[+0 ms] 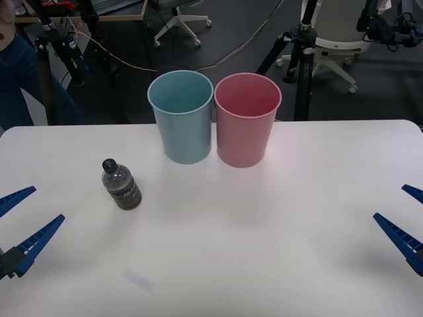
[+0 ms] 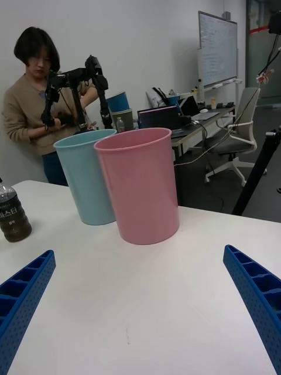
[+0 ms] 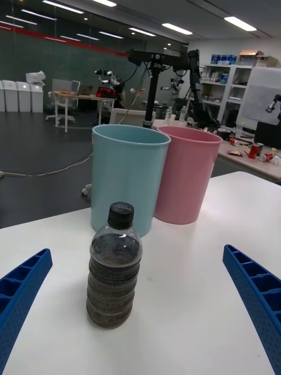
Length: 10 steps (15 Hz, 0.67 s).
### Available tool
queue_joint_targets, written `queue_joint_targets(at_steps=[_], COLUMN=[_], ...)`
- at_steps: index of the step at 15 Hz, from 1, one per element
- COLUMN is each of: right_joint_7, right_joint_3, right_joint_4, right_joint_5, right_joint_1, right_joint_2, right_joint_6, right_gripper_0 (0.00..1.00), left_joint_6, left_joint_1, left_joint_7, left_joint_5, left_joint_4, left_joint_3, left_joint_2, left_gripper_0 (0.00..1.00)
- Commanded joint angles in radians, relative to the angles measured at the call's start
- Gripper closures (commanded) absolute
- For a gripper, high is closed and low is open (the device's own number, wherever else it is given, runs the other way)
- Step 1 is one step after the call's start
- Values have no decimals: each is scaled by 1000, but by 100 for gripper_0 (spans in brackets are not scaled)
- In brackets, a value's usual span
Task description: Grasp the object on the table and drop it into the matching bin: aluminum can to the light blue bin, PET bottle to the pink bin.
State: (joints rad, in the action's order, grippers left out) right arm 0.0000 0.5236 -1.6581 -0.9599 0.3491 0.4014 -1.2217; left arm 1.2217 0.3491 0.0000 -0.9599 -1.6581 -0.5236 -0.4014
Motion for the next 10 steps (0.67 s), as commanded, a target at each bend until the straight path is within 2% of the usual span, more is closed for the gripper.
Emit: queue_joint_targets(at_steps=[1,6,10], right_joint_7=[0,0,0], right_joint_3=[0,0,0], right_joint_4=[0,0,0], right_joint_5=[0,0,0], right_joint_1=[0,0,0], right_joint_2=[0,0,0], right_joint_6=[0,0,0], right_gripper_0=[0,0,0], left_joint_6=[-1,-1,-11], left_joint_1=[-1,7,-10], left_joint_7=[-9,-55,-192], left_joint_5=[7,13,21], left_joint_4=[9,35,119], left_joint_3=[-12,-10,16], left_joint_2=[0,-2,-4], left_gripper_0=[0,0,0])
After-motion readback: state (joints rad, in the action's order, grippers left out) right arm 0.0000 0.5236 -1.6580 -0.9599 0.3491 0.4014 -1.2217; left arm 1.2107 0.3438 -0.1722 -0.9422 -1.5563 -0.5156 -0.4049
